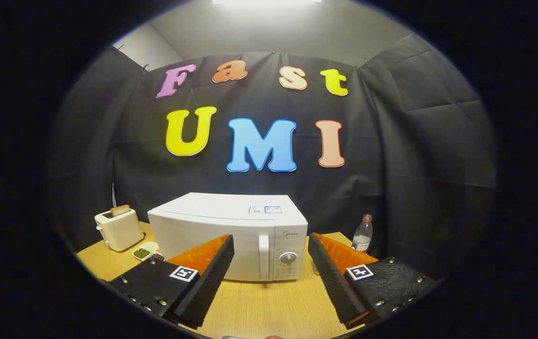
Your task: Open the microwave, put the food inside, and close the microwave door.
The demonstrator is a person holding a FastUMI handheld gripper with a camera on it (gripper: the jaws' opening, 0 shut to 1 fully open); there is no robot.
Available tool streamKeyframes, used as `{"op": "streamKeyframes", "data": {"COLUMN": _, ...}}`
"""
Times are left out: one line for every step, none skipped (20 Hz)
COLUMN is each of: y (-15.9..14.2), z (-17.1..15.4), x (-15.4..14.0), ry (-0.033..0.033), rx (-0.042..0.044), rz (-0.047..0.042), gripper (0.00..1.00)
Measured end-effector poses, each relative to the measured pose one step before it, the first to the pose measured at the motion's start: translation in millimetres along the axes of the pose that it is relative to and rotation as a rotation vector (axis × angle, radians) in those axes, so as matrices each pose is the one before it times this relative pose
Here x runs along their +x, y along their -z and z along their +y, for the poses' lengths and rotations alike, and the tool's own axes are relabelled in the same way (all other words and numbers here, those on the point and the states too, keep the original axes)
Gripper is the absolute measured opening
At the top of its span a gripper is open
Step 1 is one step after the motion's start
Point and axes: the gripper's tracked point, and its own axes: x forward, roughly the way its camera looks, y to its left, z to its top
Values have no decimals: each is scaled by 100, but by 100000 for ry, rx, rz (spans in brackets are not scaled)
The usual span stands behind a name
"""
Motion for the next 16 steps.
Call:
{"op": "streamKeyframes", "data": {"y": 547, "z": 10, "x": 1178, "ry": -831, "rx": 109, "rz": 1178, "gripper": 99}}
{"op": "streamKeyframes", "data": {"y": 658, "z": 31, "x": 1229, "ry": -590, "rx": -27, "rz": 1346, "gripper": 99}}
{"op": "streamKeyframes", "data": {"y": 654, "z": 44, "x": 1192, "ry": -546, "rx": -288, "rz": 1384, "gripper": 99}}
{"op": "streamKeyframes", "data": {"y": 823, "z": 85, "x": 1264, "ry": -654, "rx": -168, "rz": 2038, "gripper": 99}}
{"op": "streamKeyframes", "data": {"y": 824, "z": 115, "x": 1255, "ry": -686, "rx": 72, "rz": 2179, "gripper": 99}}
{"op": "streamKeyframes", "data": {"y": 711, "z": 71, "x": 1164, "ry": -545, "rx": 140, "rz": 1635, "gripper": 99}}
{"op": "streamKeyframes", "data": {"y": 552, "z": 41, "x": 974, "ry": -488, "rx": 123, "rz": 1371, "gripper": 99}}
{"op": "streamKeyframes", "data": {"y": 507, "z": 280, "x": 973, "ry": -1296, "rx": 15, "rz": 918, "gripper": 99}}
{"op": "streamKeyframes", "data": {"y": 342, "z": 202, "x": 940, "ry": -922, "rx": -90, "rz": 542, "gripper": 99}}
{"op": "streamKeyframes", "data": {"y": 533, "z": -16, "x": 876, "ry": -453, "rx": -428, "rz": 730, "gripper": 99}}
{"op": "streamKeyframes", "data": {"y": 549, "z": -116, "x": 794, "ry": -163, "rx": -449, "rz": 1133, "gripper": 99}}
{"op": "streamKeyframes", "data": {"y": 630, "z": -53, "x": 748, "ry": 108, "rx": 25, "rz": 1423, "gripper": 99}}
{"op": "streamKeyframes", "data": {"y": 550, "z": -16, "x": 641, "ry": -98, "rx": 191, "rz": 1664, "gripper": 99}}
{"op": "streamKeyframes", "data": {"y": 461, "z": -17, "x": 443, "ry": 258, "rx": -305, "rz": 1221, "gripper": 99}}
{"op": "streamKeyframes", "data": {"y": 328, "z": -269, "x": 380, "ry": 1361, "rx": -1182, "rz": 691, "gripper": 97}}
{"op": "streamKeyframes", "data": {"y": 308, "z": -97, "x": 367, "ry": 749, "rx": -1640, "rz": 204, "gripper": 79}}
